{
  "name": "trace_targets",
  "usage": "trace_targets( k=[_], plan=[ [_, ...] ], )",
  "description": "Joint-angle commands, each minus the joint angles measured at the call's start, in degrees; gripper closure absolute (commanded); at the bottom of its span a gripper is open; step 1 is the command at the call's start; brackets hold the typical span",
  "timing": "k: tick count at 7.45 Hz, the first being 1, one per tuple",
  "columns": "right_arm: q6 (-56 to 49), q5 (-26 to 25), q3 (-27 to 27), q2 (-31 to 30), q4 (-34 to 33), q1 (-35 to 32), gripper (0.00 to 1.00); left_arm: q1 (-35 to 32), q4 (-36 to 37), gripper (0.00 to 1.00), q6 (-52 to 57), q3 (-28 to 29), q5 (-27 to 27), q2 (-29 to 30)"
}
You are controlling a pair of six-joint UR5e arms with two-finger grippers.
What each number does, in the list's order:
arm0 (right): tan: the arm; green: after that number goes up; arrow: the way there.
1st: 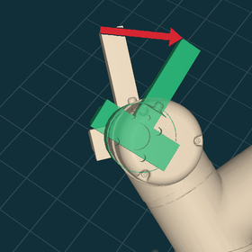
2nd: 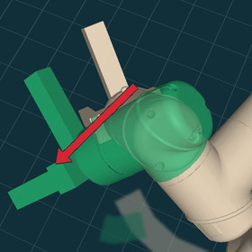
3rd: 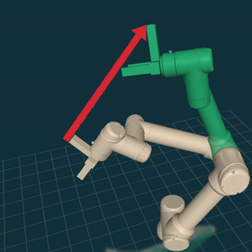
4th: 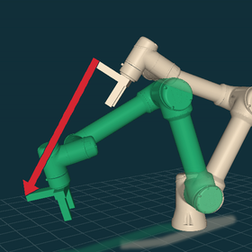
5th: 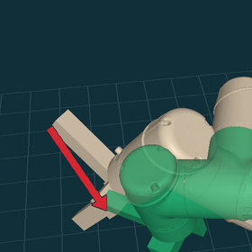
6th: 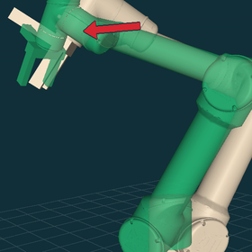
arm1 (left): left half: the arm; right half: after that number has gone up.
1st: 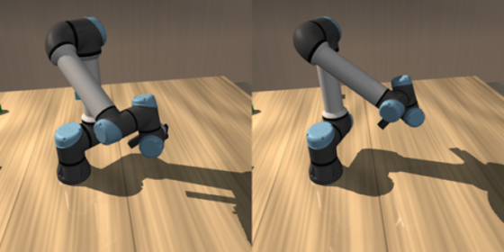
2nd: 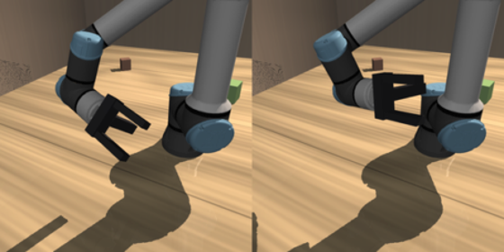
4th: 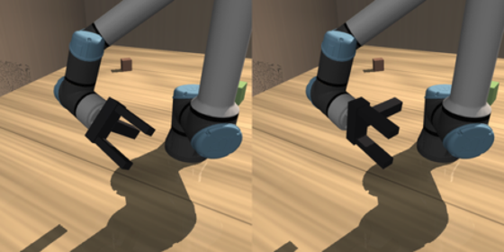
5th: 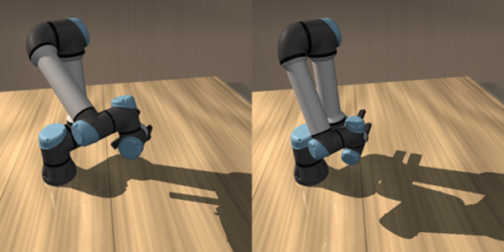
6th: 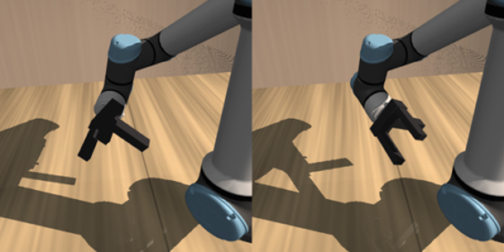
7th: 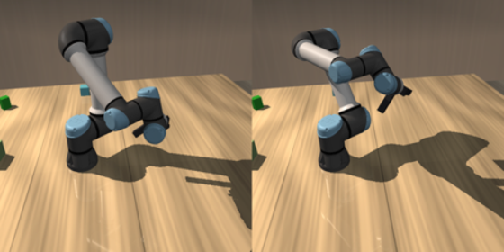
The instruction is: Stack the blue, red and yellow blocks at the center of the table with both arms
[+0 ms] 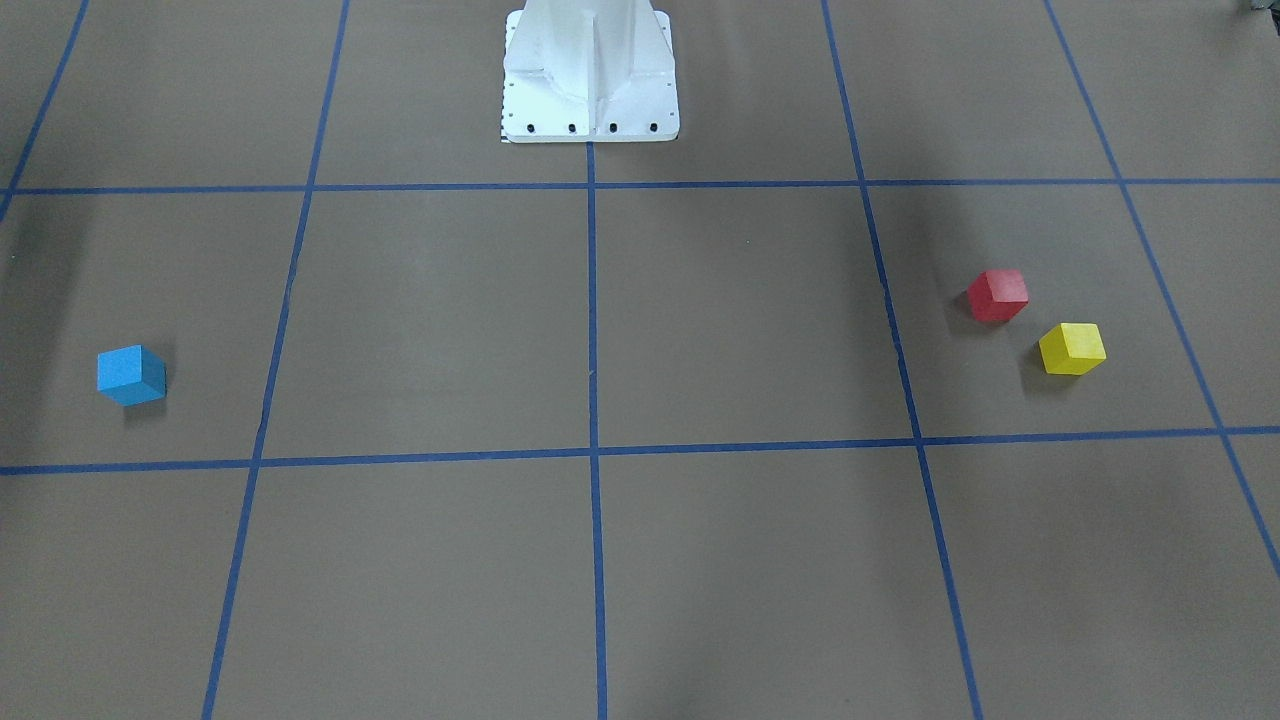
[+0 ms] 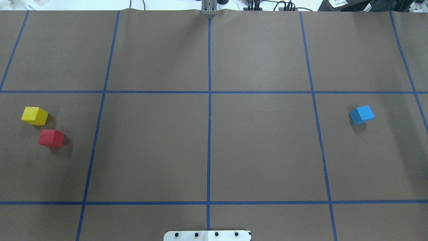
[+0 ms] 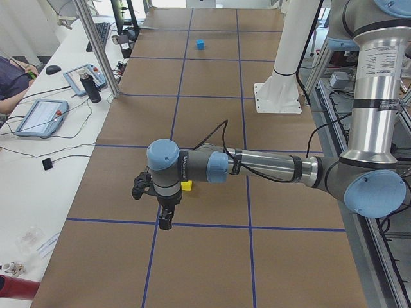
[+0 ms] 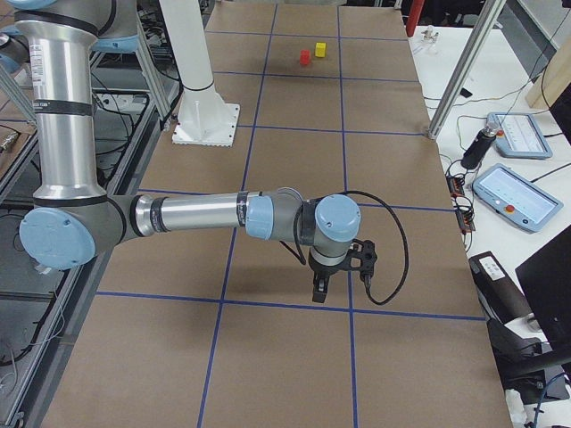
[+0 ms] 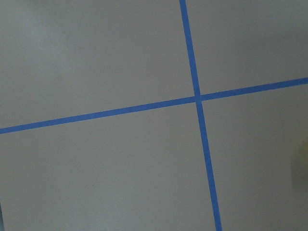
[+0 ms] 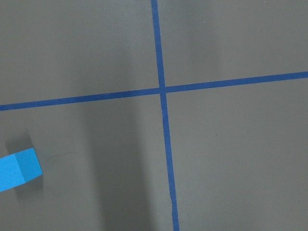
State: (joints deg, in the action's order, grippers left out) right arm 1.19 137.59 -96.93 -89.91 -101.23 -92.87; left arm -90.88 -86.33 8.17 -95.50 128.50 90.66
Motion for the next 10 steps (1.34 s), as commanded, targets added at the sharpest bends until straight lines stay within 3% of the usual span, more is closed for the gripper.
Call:
trace_targets(
  k=[1,5,7,10],
  plan=[
    [-0.5,-0.3,-0.1,0.0,0.1,0.4,0.0,0.1,-0.1,0.0,0.0,0.0,-0.1,0.0],
    [-0.1,-0.1,-0.4,0.5,0.9,0.8,0.0,0.0,-0.2,0.0,0.4,-0.3,0.1,0.4],
    [0.6,-0.1,-1.0,0.8,12.2,4.3,0.0,0.1,-0.5,0.0,0.6,-0.6,0.3,0.5],
    [1.8,3.1,0.1,0.9,15.1,8.1,0.0,0.1,-1.7,0.0,0.5,-0.6,0.2,0.7]
  ],
)
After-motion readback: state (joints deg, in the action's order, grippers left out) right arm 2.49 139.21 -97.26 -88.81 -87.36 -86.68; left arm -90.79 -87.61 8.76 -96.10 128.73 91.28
